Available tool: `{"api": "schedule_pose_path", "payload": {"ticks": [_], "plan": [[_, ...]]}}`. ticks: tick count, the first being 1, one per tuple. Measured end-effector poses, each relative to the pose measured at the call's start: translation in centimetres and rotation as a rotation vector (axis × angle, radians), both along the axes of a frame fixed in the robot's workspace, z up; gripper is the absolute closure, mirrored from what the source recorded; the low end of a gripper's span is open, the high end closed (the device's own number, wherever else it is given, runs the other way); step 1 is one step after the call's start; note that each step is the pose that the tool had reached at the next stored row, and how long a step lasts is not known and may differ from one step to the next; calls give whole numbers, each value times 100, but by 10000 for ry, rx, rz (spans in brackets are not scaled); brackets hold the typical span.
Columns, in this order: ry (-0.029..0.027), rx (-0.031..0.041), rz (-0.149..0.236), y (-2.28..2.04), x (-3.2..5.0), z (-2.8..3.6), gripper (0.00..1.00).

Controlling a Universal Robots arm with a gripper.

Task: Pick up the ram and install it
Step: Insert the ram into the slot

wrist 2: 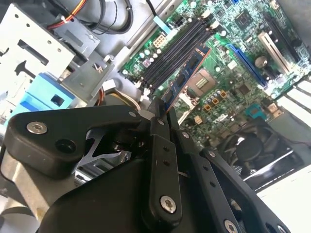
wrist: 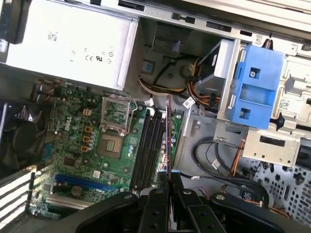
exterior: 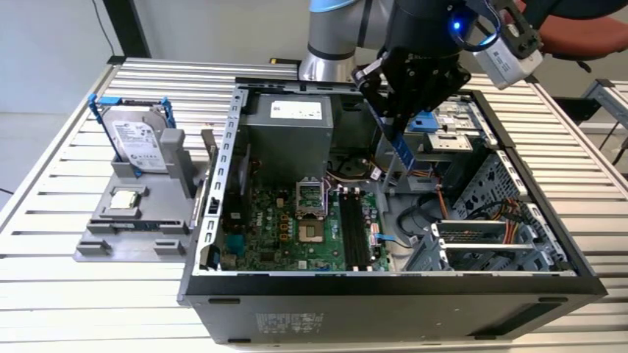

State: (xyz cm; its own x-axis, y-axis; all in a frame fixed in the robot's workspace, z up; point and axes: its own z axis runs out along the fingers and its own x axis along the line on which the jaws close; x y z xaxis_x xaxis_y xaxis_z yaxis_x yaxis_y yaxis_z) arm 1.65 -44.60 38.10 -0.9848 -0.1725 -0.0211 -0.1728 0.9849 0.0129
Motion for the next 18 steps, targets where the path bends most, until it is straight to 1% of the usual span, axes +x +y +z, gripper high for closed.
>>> {"api": "schedule_pose_path", "payload": {"ticks": [4,6,12,18], "plan": [[0,0,-428,0,0,0,100],[0,0,-544,0,0,0,100],[0,10,-546,0,2,-2,100],[0,10,-545,0,30,-41,100]]}}
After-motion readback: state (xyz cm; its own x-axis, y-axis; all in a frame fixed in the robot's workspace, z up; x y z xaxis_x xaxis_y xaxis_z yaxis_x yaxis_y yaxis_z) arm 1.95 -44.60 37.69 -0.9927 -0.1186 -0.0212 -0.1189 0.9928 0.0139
